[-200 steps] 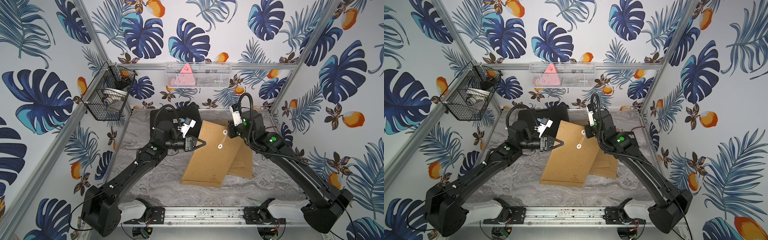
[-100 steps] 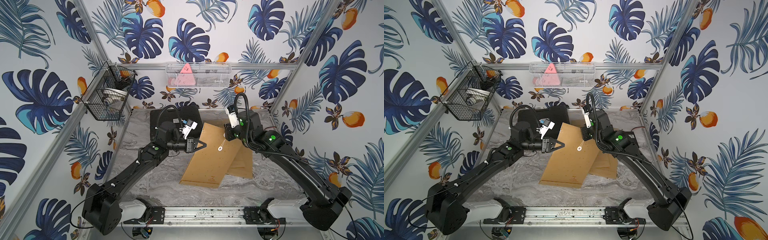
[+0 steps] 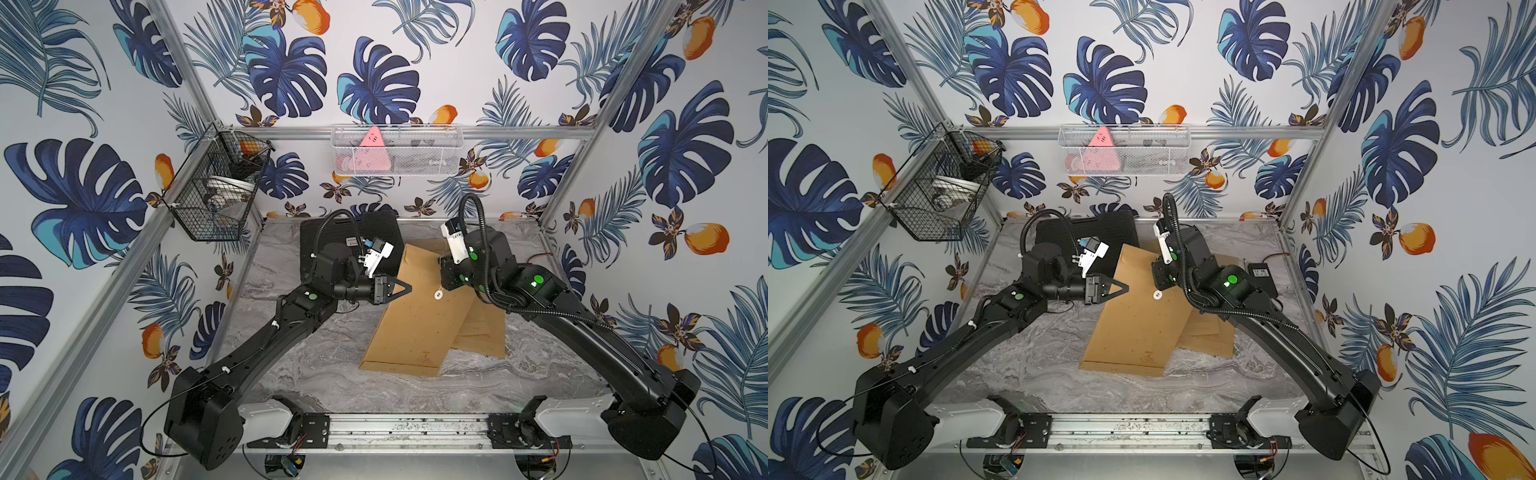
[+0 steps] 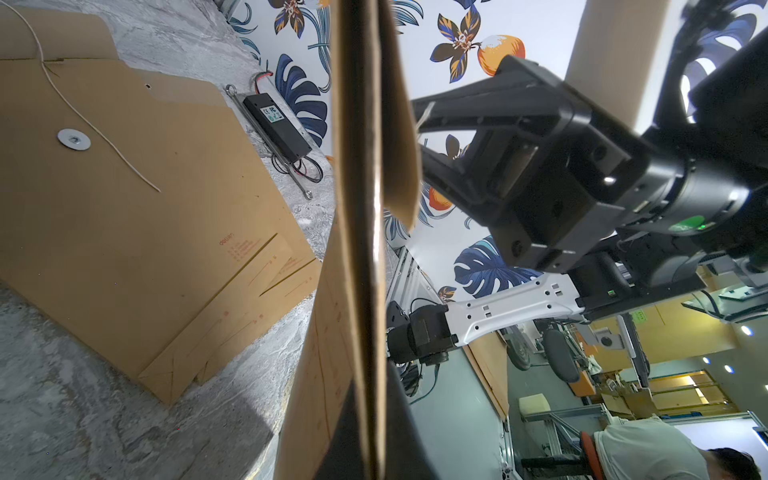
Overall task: Close the mouth of the file bag
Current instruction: Close the file bag.
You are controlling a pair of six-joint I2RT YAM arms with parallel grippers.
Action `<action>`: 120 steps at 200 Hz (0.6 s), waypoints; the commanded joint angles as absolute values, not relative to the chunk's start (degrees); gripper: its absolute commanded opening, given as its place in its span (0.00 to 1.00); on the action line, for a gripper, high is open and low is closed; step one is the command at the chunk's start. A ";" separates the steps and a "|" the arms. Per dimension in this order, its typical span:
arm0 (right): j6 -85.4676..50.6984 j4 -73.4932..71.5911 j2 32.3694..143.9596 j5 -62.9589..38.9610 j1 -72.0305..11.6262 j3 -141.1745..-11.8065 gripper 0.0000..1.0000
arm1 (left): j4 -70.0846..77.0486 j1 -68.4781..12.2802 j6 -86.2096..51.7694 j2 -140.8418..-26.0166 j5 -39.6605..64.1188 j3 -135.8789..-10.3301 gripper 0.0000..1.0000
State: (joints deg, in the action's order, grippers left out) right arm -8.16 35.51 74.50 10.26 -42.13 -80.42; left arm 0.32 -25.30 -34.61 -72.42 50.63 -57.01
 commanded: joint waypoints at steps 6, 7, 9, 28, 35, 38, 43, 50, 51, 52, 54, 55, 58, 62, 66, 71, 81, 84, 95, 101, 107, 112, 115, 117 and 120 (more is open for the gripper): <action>-12.98 32.14 73.27 3.30 -42.39 -77.12 0.07 | 3.97 -25.33 -34.01 -72.56 50.67 -58.17 0.00; -13.04 31.98 73.24 3.15 -42.42 -76.88 0.07 | 4.00 -25.32 -34.01 -72.53 50.65 -58.18 0.00; -13.24 31.70 73.09 2.92 -42.38 -76.59 0.08 | 4.03 -25.34 -34.01 -72.58 50.67 -58.25 0.00; -14.92 29.07 71.67 2.19 -42.28 -73.59 0.17 | 3.92 -25.32 -33.76 -72.54 50.63 -58.58 0.00; -15.32 28.24 70.97 1.95 -42.06 -72.66 0.20 | 3.59 -25.33 -33.39 -72.56 50.55 -58.70 0.00; -15.48 27.95 70.65 1.75 -41.97 -72.30 0.21 | 3.40 -25.32 -33.20 -72.56 50.49 -58.75 0.00; -15.84 27.44 70.22 1.21 -41.80 -71.73 0.22 | 2.92 -25.32 -32.78 -72.57 50.39 -58.87 0.00; -16.26 26.85 69.60 0.29 -41.31 -71.05 0.23 | 2.55 -25.32 -32.33 -72.57 50.28 -58.97 0.00; -16.35 26.78 69.47 0.14 -41.26 -70.95 0.23 | 2.51 -25.32 -32.29 -72.58 50.27 -58.97 0.00; -16.44 26.71 69.45 0.03 -41.20 -70.85 0.23 | 2.48 -25.32 -32.23 -72.55 50.32 -58.97 0.00; -16.61 26.54 69.26 -0.21 -41.02 -70.67 0.23 | 2.33 -25.31 -32.12 -72.58 50.28 -59.02 0.00; -16.66 26.50 69.13 -0.37 -40.94 -70.53 0.23 | 2.22 -25.31 -32.05 -72.59 50.28 -59.04 0.00; -16.96 26.30 68.88 -0.77 -40.63 -70.30 0.23 | 2.12 -25.27 -31.93 -72.60 50.32 -59.06 0.00; -17.26 26.01 68.60 -1.37 -40.30 -69.94 0.23 | 1.97 -25.24 -31.76 -72.65 50.24 -59.06 0.00; -17.58 25.77 68.32 -1.94 -39.95 -69.60 0.23 | 1.85 -25.23 -31.60 -72.67 50.16 -59.14 0.00; -17.94 25.52 67.97 -2.65 -39.54 -69.19 0.22 | 1.79 -25.22 -31.55 -72.68 50.10 -59.14 0.00; -18.50 24.97 67.46 -3.72 -39.00 -68.54 0.15 | 2.19 -25.26 -31.70 -72.77 50.19 -59.13 0.00; -18.66 24.89 67.31 -4.07 -38.82 -68.37 0.13 | 2.31 -25.23 -31.77 -72.75 50.21 -59.15 0.00; -19.02 24.63 67.03 -4.52 -38.53 -67.87 0.08 | 2.80 -25.16 -31.99 -72.73 50.13 -59.15 0.00; -19.28 24.40 66.87 -4.73 -38.45 -67.48 0.07 | 2.86 -25.20 -31.99 -72.73 50.03 -59.24 0.00; -19.69 24.14 66.72 -5.02 -38.29 -67.14 0.07 | 2.68 -25.17 -31.84 -72.77 49.96 -59.40 0.00; -20.05 23.88 66.54 -5.36 -38.26 -66.78 0.07 | 2.53 -25.21 -31.69 -72.85 49.88 -59.49 0.00; -20.26 23.64 66.38 -5.66 -38.26 -66.61 0.06 | 2.48 -25.15 -31.65 -72.78 49.84 -59.54 0.00; -20.40 23.53 66.25 -5.81 -38.24 -66.44 0.07 | 2.51 -25.12 -31.58 -72.78 49.79 -59.58 0.00; -20.59 23.21 66.12 -6.07 -38.16 -66.16 0.07 | 2.47 -25.06 -31.56 -72.77 49.75 -59.59 0.00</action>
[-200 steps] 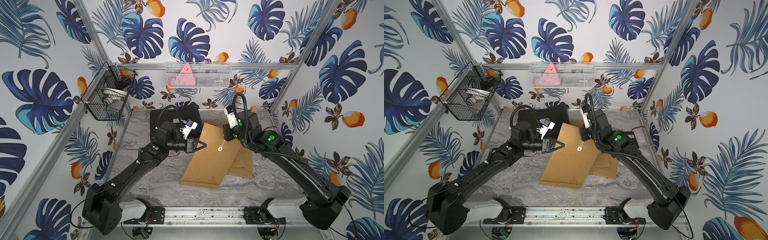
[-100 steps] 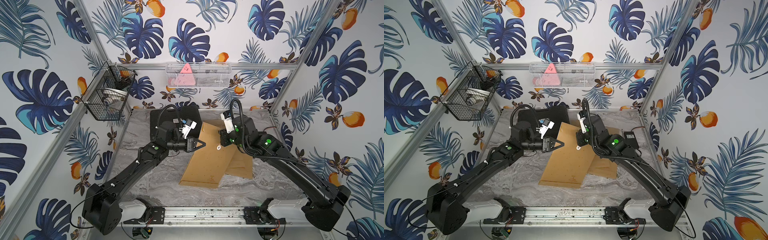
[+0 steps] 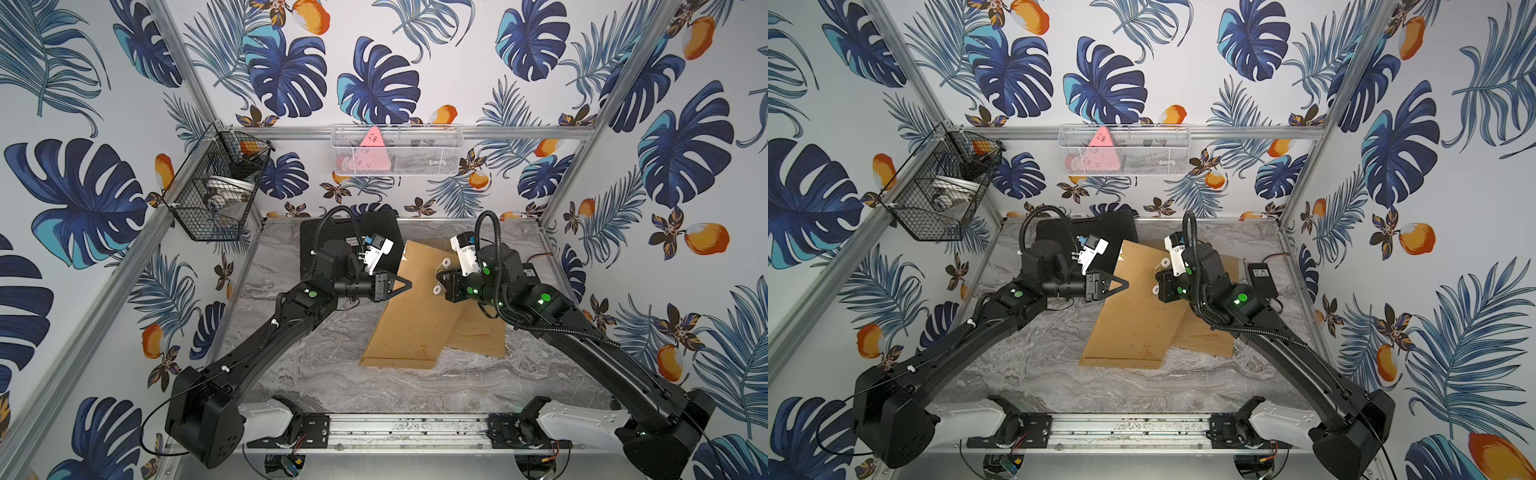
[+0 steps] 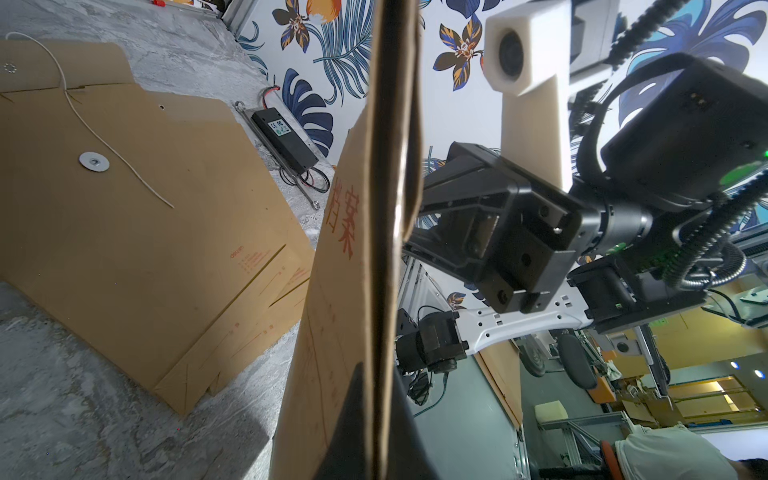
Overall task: Close the mouth of the file bag
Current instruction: Close the file bag.
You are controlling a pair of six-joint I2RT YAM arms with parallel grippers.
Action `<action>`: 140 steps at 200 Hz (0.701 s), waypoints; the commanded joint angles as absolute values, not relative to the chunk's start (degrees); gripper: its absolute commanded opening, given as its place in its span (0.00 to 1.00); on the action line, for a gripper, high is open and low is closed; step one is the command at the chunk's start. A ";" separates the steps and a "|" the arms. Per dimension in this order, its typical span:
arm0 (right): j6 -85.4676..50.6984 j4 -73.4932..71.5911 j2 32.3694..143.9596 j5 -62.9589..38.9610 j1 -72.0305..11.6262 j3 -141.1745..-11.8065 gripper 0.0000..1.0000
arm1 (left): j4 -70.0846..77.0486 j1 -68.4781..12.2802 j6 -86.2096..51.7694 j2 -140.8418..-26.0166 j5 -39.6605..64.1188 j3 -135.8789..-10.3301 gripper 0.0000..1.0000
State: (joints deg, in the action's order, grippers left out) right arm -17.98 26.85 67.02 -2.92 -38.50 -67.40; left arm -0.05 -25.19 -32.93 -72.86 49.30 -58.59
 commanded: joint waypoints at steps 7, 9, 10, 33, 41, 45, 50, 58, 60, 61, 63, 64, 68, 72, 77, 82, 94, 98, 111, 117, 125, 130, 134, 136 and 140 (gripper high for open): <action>-21.10 22.52 65.72 -6.56 -38.14 -65.44 0.06 | 2.48 -24.98 -31.55 -72.73 49.85 -59.63 0.00; -21.25 22.33 65.56 -6.69 -38.14 -65.34 0.06 | 2.47 -24.99 -31.55 -72.76 49.84 -59.69 0.00; -21.30 22.24 65.52 -6.69 -38.14 -65.32 0.06 | 2.51 -24.97 -31.55 -72.81 49.84 -59.73 0.00; -22.54 21.10 64.45 -7.18 -37.55 -62.55 0.06 | 2.26 -24.86 -31.42 -72.76 49.81 -59.94 0.00; -22.91 20.69 64.21 -7.59 -37.13 -61.92 0.06 | 2.22 -24.71 -31.38 -72.74 49.81 -60.03 0.00; -23.06 20.50 64.09 -7.71 -36.95 -61.70 0.06 | 2.28 -24.71 -31.38 -72.71 49.83 -59.99 0.00; -23.26 20.27 63.91 -7.86 -36.76 -61.50 0.05 | 2.33 -24.70 -31.46 -72.71 49.91 -60.03 0.00; -23.40 20.01 63.83 -7.99 -36.49 -61.18 0.03 | 2.41 -24.74 -31.53 -72.75 49.97 -59.98 0.00; -23.38 19.97 63.81 -8.06 -36.41 -61.11 0.03 | 2.40 -24.71 -31.55 -72.77 50.00 -59.95 0.00; -23.43 19.92 63.81 -8.07 -36.40 -61.10 0.02 | 2.43 -24.70 -31.55 -72.77 50.00 -59.95 0.00; -23.46 19.88 63.81 -8.08 -36.32 -61.04 0.02 | 2.50 -24.76 -31.55 -72.77 50.01 -59.90 0.00; -23.46 19.83 63.81 -8.08 -36.31 -60.98 0.01 | 2.48 -24.73 -31.55 -72.77 50.01 -59.88 0.00; -23.55 19.66 63.72 -8.23 -36.22 -60.85 0.00 | 2.61 -24.77 -31.62 -72.69 50.01 -59.86 0.00; -23.68 19.48 63.71 -8.41 -36.05 -60.76 0.00 | 2.67 -24.71 -31.64 -72.63 50.03 -59.85 0.00; -23.92 19.20 63.65 -8.74 -35.80 -60.62 0.00 | 2.71 -24.73 -31.64 -72.55 49.86 -59.77 0.00; -24.13 18.84 63.61 -9.10 -35.57 -60.42 0.00 | 2.91 -24.70 -31.72 -72.45 49.92 -59.68 0.00; -24.84 17.87 63.54 -10.04 -35.10 -59.88 0.00 | 3.30 -24.70 -31.90 -72.50 50.33 -59.67 0.00; -25.06 17.65 63.54 -10.37 -34.88 -59.67 0.00 | 3.46 -24.71 -31.97 -72.49 50.51 -59.68 0.00; -25.74 17.23 63.63 -11.42 -33.97 -59.38 0.00 | 3.79 -24.63 -32.00 -72.51 51.42 -59.75 0.00; -25.99 17.23 63.68 -11.87 -33.49 -59.27 0.00 | 3.42 -24.61 -31.67 -72.38 51.51 -59.92 0.00; -26.38 17.16 63.81 -12.53 -32.78 -59.10 0.00 | 2.90 -24.62 -31.23 -72.18 51.42 -60.03 0.00; -26.60 17.18 63.88 -12.86 -32.34 -59.07 0.00 | 2.68 -24.68 -31.00 -72.06 51.51 -60.11 0.00; -26.78 17.22 63.90 -13.11 -31.99 -58.99 0.00 | 2.44 -24.57 -30.79 -72.00 51.53 -60.24 0.00; -26.84 17.25 63.90 -13.27 -31.84 -58.93 0.00 | 2.35 -24.53 -30.77 -71.99 51.51 -60.28 0.00; -27.02 17.23 63.93 -13.62 -31.46 -58.88 0.00 | 2.16 -24.51 -30.68 -71.83 51.55 -60.37 0.00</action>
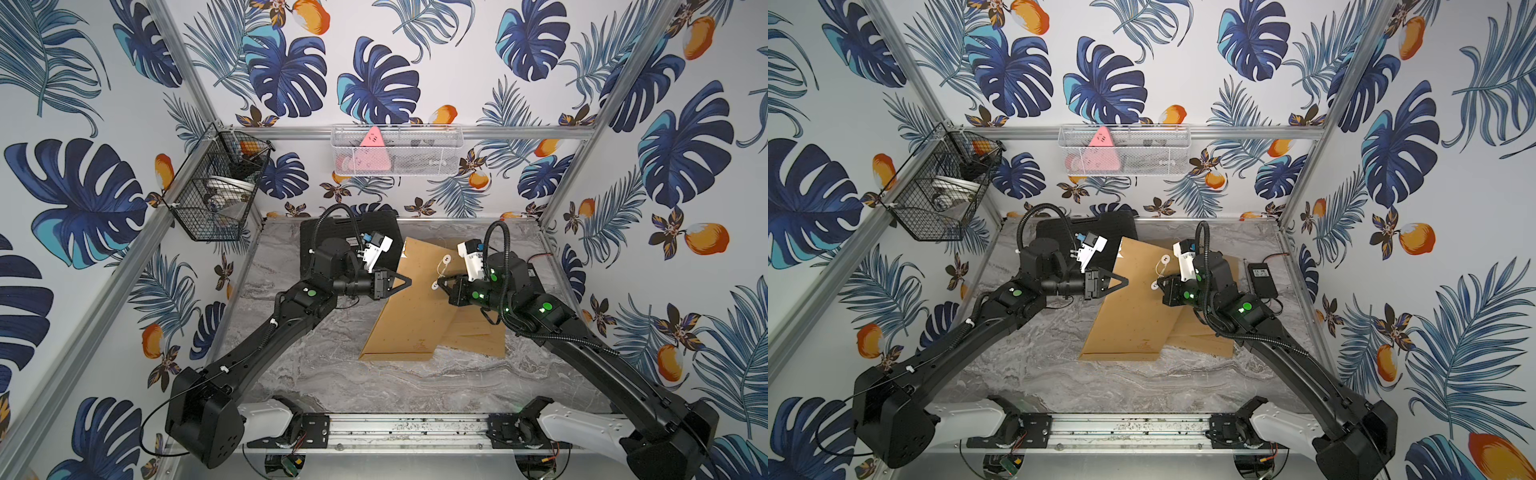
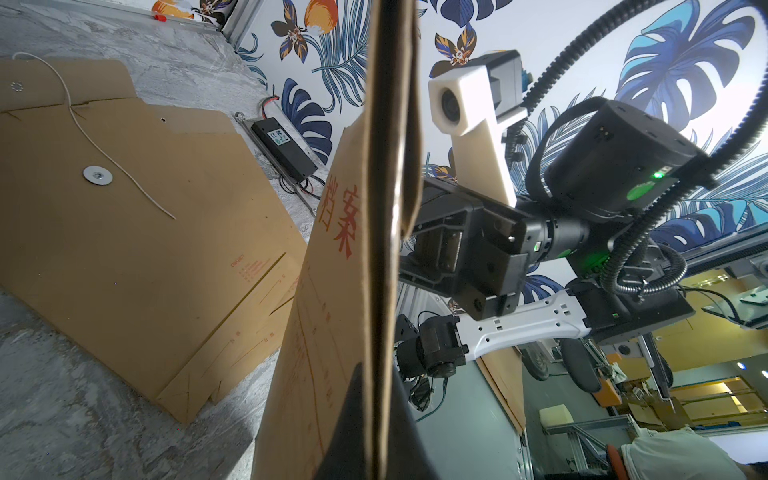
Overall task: Close the mouth of the file bag
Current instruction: Close the file bag.
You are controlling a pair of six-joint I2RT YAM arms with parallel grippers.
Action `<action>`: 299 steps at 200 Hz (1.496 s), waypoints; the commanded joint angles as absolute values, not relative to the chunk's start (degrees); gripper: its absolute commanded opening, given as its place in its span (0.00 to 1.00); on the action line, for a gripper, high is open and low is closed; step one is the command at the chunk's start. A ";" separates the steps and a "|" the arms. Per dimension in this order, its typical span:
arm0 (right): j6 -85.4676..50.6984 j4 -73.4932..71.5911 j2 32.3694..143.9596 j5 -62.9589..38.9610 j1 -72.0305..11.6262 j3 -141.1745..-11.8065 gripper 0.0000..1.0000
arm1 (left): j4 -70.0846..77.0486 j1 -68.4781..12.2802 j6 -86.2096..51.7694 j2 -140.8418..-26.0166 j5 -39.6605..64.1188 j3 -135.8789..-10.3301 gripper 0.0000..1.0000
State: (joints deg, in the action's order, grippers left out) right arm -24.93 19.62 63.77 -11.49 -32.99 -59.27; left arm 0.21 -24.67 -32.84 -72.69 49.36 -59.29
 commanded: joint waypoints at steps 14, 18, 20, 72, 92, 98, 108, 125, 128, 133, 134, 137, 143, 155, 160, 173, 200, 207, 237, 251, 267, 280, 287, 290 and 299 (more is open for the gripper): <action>-27.50 16.84 63.89 -14.56 -30.48 -58.33 0.00 | 2.41 -24.18 -30.97 -71.60 51.77 -60.38 0.00; -27.65 16.71 63.89 -14.82 -30.25 -58.25 0.00 | 2.51 -24.17 -31.09 -71.56 51.85 -60.38 0.00; -27.68 16.70 63.90 -14.91 -30.19 -58.18 0.00 | 2.60 -24.06 -31.17 -71.50 51.90 -60.38 0.00; -28.21 16.89 64.93 -15.53 -29.32 -58.57 0.00 | 4.55 -23.73 -32.85 -71.37 52.76 -60.47 0.00; -28.45 17.17 65.34 -15.63 -29.36 -59.24 0.00 | 4.66 -23.73 -33.05 -71.42 53.28 -60.53 0.00; -28.41 17.48 65.39 -15.25 -29.35 -59.50 0.00 | 4.59 -23.74 -33.00 -71.45 53.44 -60.64 0.00; -27.93 18.44 65.39 -14.35 -29.20 -60.07 0.00 | 3.76 -23.76 -32.44 -71.45 53.75 -60.89 0.00; -26.74 21.20 65.32 -12.96 -28.58 -61.62 0.00 | 0.39 -23.79 -29.88 -71.02 53.20 -61.58 0.00; -26.53 21.72 65.31 -12.75 -28.42 -61.89 0.00 | -0.22 -23.67 -29.28 -70.87 53.10 -61.68 0.00; -26.10 22.52 65.14 -12.46 -28.14 -62.39 0.00 | -1.49 -23.62 -28.33 -70.84 52.79 -61.99 0.00; -26.02 22.73 65.13 -12.42 -28.13 -62.48 0.00 | -1.76 -23.63 -28.14 -70.80 52.72 -62.06 0.00; -25.71 23.22 65.05 -12.20 -28.03 -62.80 0.00 | -2.43 -23.49 -27.60 -70.69 52.55 -62.17 0.00; -25.09 24.40 65.02 -11.65 -27.72 -63.47 0.00 | -3.45 -23.14 -26.82 -70.59 52.39 -62.26 0.00; -23.70 26.86 64.99 -10.59 -27.19 -64.59 0.00 | -4.58 -22.27 -26.21 -70.40 52.25 -62.31 0.00; -23.12 27.79 64.95 -10.19 -27.02 -65.52 0.00 | -4.72 -21.95 -26.04 -70.40 52.22 -62.27 0.00; -21.82 29.85 65.13 -9.43 -26.68 -67.79 0.00 | -4.86 -21.32 -25.76 -70.30 52.12 -62.31 0.00; -20.58 32.75 66.10 -9.90 -26.37 -70.71 0.00 | -4.64 -21.18 -25.46 -70.51 52.16 -62.23 0.00; -20.56 33.47 66.57 -10.18 -26.37 -71.53 0.00 | -4.65 -21.16 -25.25 -70.49 52.14 -62.12 0.00; -21.17 37.61 70.07 -10.46 -24.11 -76.25 0.00 | -5.27 -21.25 -23.69 -70.18 53.04 -61.85 0.00; -20.93 40.25 72.07 -9.99 -23.91 -79.18 0.00 | -5.82 -21.22 -22.90 -70.05 53.21 -61.45 0.00; -20.67 42.69 74.17 -10.20 -23.91 -82.45 0.00 | -7.55 -21.29 -21.47 -70.21 52.32 -61.26 0.00; -20.48 44.28 75.77 -11.25 -23.91 -84.70 0.00 | -8.08 -21.49 -21.01 -70.48 51.37 -61.26 0.00; -20.56 44.90 76.41 -12.28 -23.95 -85.64 0.00 | -8.09 -21.68 -20.81 -70.64 51.04 -61.33 0.00; -20.57 45.22 76.72 -12.72 -23.98 -86.01 0.00 | -8.15 -21.82 -20.71 -70.71 50.94 -61.34 0.00; -20.86 46.11 77.70 -13.85 -24.07 -87.21 0.00 | -8.34 -22.18 -20.32 -70.83 50.46 -61.60 0.00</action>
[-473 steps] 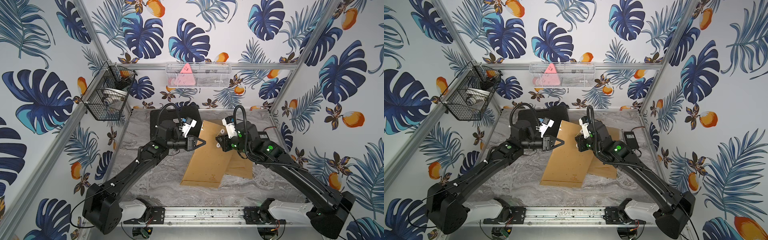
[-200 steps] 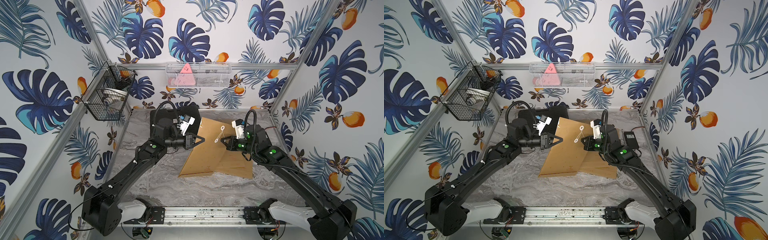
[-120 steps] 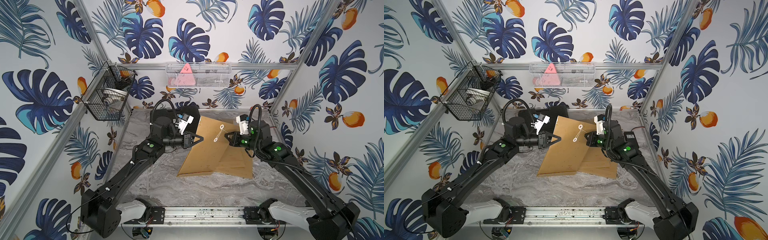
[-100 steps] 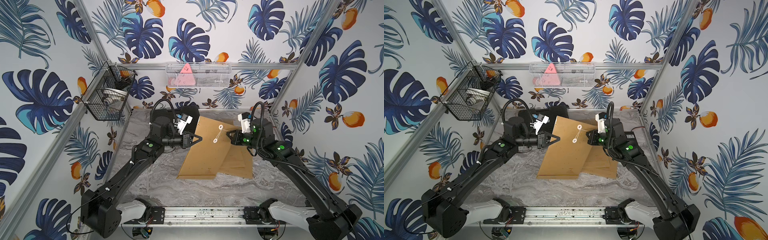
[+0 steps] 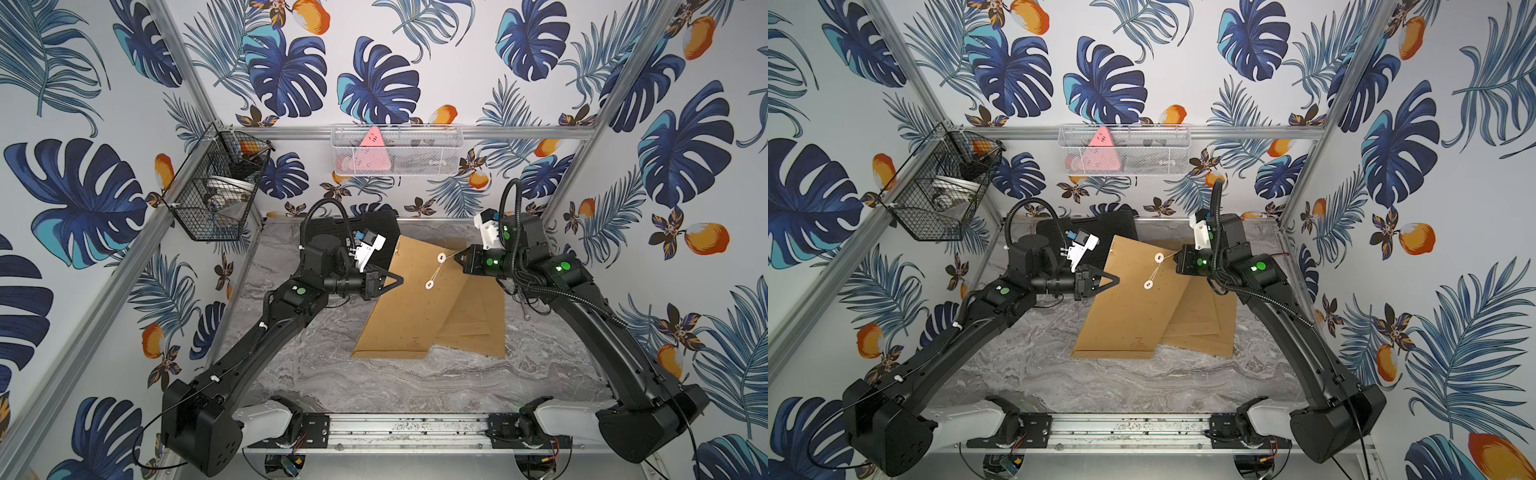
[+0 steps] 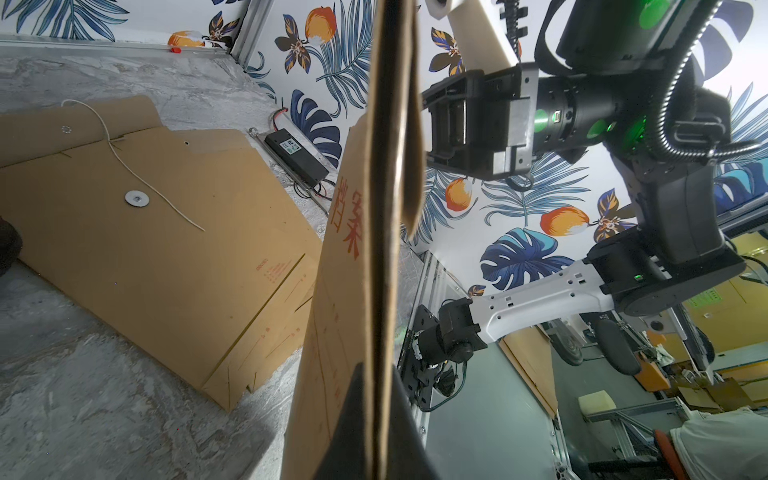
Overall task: Close the mouth of the file bag
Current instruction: Close the file bag.
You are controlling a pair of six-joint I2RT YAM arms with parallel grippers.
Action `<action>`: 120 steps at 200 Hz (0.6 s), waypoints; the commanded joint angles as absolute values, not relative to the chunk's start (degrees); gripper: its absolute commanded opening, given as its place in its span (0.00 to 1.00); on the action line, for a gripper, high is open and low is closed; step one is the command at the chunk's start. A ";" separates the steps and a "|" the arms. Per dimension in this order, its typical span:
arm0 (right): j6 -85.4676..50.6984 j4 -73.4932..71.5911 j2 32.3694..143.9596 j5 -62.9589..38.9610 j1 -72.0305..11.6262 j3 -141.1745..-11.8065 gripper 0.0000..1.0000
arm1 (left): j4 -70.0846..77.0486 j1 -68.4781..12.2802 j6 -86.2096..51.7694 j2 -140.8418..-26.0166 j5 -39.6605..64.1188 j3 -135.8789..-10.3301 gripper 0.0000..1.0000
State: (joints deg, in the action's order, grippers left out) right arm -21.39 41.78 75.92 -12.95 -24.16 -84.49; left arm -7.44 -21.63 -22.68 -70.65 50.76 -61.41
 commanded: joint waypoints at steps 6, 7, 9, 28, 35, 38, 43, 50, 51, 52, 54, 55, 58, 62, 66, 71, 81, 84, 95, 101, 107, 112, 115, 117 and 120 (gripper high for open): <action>-21.07 46.66 78.27 -14.26 -24.08 -88.00 0.00 | -8.64 -22.31 -20.00 -70.99 50.17 -61.76 0.00; -21.08 46.75 78.33 -14.29 -24.08 -88.08 0.00 | -8.71 -22.36 -19.93 -71.00 50.09 -61.77 0.00; -21.13 46.93 78.43 -14.38 -24.08 -88.35 0.00 | -8.81 -22.44 -19.77 -71.01 49.96 -61.85 0.00; -21.76 48.55 79.68 -15.30 -24.25 -90.43 0.00 | -9.47 -22.95 -18.91 -71.43 49.28 -61.96 0.00; -22.00 49.01 80.12 -16.14 -24.34 -91.23 0.00 | -9.62 -23.08 -18.65 -71.47 49.11 -61.88 0.00; -22.10 49.16 80.29 -16.55 -24.41 -91.55 0.00 | -9.77 -23.17 -18.44 -71.57 48.93 -61.88 0.00; -22.30 49.56 80.61 -17.13 -24.51 -92.10 0.00 | -10.04 -23.28 -18.18 -71.68 48.80 -61.93 0.00; -22.62 49.91 80.98 -17.54 -24.80 -92.88 0.00 | -10.32 -23.47 -17.86 -71.80 48.54 -61.96 0.00; -22.65 49.96 81.05 -17.60 -24.84 -92.98 0.00 | -10.35 -23.51 -17.81 -71.80 48.49 -61.96 0.00; -22.71 50.07 81.13 -17.72 -24.86 -93.07 0.00 | -10.36 -23.53 -17.78 -71.80 48.41 -61.96 0.00; -22.75 50.18 81.24 -17.86 -24.93 -93.29 0.00 | -10.37 -23.55 -17.72 -71.83 48.34 -61.96 0.00; -22.76 50.27 81.31 -17.94 -24.99 -93.36 0.00 | -10.37 -23.60 -17.69 -71.86 48.29 -61.96 0.00; -22.88 50.43 81.49 -18.19 -25.15 -93.63 0.00 | -10.45 -23.70 -17.60 -71.85 48.19 -61.92 0.00; -22.98 50.64 81.74 -18.40 -25.36 -94.08 0.00 | -10.48 -23.78 -17.50 -71.91 48.08 -62.00 0.00; -23.13 50.78 81.94 -18.54 -25.58 -94.39 0.00 | -10.54 -23.88 -17.41 -72.02 47.97 -62.05 0.00; -23.33 50.93 82.20 -18.69 -25.75 -94.68 0.00 | -10.55 -24.05 -17.32 -72.07 47.89 -62.12 0.00; -23.59 50.90 82.67 -19.60 -26.50 -95.16 0.00 | -10.63 -24.33 -17.10 -72.15 47.55 -62.22 0.00; -23.71 50.91 82.77 -19.79 -27.27 -95.26 0.00 | -10.71 -24.48 -17.06 -72.23 47.54 -62.23 0.00; -24.22 50.72 83.20 -20.74 -28.14 -95.53 0.00 | -10.86 -24.71 -16.88 -72.24 47.28 -62.31 0.00; -24.57 50.50 83.31 -21.42 -28.37 -95.55 0.00 | -10.90 -24.85 -16.79 -72.33 47.06 -62.31 0.00; -25.05 50.18 83.45 -21.82 -28.73 -95.46 0.00 | -10.90 -25.00 -16.79 -72.38 47.00 -62.31 0.00; -25.44 49.77 83.46 -22.24 -28.97 -95.32 0.00 | -10.88 -25.01 -16.74 -72.40 46.99 -62.31 0.00; -25.73 49.55 83.41 -22.50 -29.19 -95.16 0.00 | -10.82 -25.04 -16.77 -72.42 46.96 -62.31 0.00; -25.92 49.26 83.41 -22.74 -29.27 -95.07 0.00 | -10.81 -25.05 -16.78 -72.38 47.01 -62.31 0.00; -26.19 48.96 83.36 -23.07 -29.34 -94.90 0.00 | -10.74 -25.15 -16.79 -72.42 46.90 -62.31 0.00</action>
